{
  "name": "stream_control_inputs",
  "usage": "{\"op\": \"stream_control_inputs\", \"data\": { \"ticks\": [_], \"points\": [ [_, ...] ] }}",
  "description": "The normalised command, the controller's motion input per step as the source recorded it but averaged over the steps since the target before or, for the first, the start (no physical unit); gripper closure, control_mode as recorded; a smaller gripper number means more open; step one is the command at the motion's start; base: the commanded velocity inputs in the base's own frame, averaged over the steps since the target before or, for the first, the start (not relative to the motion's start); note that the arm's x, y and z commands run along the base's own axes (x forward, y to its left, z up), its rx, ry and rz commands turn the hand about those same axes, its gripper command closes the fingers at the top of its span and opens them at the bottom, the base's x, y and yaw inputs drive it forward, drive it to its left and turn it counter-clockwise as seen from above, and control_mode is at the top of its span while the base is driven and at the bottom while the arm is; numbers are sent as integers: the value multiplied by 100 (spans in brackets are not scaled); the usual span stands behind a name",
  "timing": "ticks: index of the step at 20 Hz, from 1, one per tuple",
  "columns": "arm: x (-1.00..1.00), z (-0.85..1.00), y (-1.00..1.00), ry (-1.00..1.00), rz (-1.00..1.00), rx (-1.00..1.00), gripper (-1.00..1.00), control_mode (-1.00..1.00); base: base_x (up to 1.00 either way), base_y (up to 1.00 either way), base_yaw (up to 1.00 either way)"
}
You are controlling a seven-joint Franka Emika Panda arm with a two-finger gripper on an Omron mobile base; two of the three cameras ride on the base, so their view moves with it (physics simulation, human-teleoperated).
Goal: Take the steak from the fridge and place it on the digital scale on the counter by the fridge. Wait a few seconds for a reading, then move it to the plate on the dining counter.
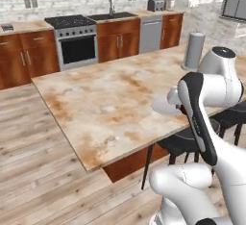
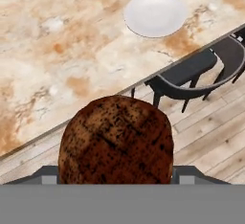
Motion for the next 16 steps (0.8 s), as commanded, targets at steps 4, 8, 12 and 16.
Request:
{"op": "stream_control_inputs", "data": {
  "ticks": [4,8,12,16],
  "points": [
    [0,0,0,0,0,0,100,100,0,-99,60],
    [0,0,0,0,0,0,100,100,6,-95,52],
    [0,0,0,0,0,0,100,100,30,-64,41],
    [42,-21,-13,0,31,-1,100,-100,0,0,0]
  ]
}}
